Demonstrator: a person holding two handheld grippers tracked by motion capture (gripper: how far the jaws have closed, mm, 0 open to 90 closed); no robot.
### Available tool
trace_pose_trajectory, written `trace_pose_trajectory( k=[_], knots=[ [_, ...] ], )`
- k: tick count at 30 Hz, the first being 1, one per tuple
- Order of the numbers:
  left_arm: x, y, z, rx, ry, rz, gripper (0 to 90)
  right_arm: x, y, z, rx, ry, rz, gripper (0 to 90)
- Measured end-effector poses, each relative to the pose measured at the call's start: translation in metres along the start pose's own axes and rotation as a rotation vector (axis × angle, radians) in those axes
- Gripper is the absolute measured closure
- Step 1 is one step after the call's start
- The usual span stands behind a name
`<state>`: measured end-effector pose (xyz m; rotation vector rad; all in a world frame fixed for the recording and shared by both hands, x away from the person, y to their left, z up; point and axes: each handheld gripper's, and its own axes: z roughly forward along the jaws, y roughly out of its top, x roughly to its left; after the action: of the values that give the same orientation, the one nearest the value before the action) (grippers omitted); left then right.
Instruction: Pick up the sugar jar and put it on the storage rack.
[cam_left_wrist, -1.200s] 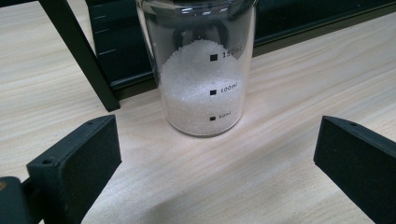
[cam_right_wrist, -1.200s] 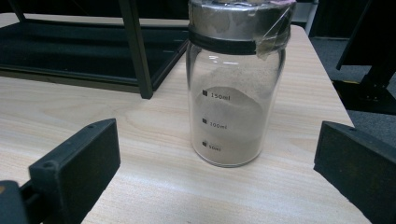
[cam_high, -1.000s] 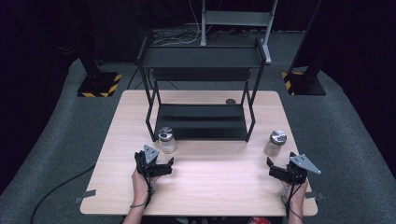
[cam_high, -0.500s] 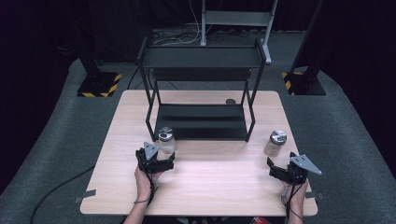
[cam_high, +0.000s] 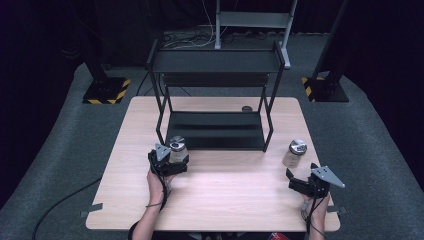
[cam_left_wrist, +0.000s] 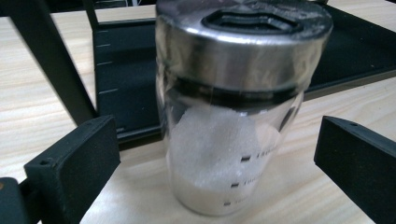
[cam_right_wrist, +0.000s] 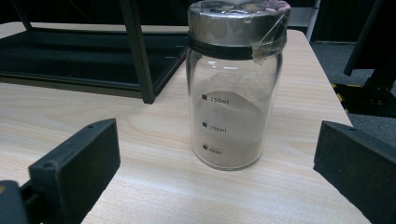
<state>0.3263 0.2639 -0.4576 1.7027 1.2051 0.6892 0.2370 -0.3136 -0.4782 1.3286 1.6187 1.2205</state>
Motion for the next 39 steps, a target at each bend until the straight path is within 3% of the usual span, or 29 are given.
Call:
trace_pose_trajectory(
  k=[8, 23, 28, 30, 32, 39],
  knots=[
    [-0.002, 0.005, 0.013, 0.02, -0.013, 0.009, 0.0, 0.0, 0.0, 0.0, 0.002, 0.001, -0.002, 0.0],
    [-0.007, 0.007, 0.025, 0.023, 0.007, 0.025, 0.0, 0.0, 0.0, 0.0, 0.001, 0.0, 0.0, 0.0],
    [-0.007, 0.007, 0.023, 0.029, 0.017, 0.017, 15.3, -0.001, 0.0, 0.0, -0.001, 0.003, 0.001, 0.0],
    [-0.012, 0.004, 0.022, 0.017, 0.045, 0.007, 19.9, -0.001, 0.0, 0.0, -0.003, 0.004, 0.001, 0.0],
    [-0.009, 0.004, 0.021, 0.017, 0.036, -0.002, 26.2, -0.001, 0.0, 0.0, -0.002, 0.006, 0.003, 0.0],
    [-0.007, 0.004, 0.02, 0.017, 0.025, 0.0, 29.8, -0.003, -0.001, 0.0, -0.003, 0.012, 0.007, 0.0]
  ],
)
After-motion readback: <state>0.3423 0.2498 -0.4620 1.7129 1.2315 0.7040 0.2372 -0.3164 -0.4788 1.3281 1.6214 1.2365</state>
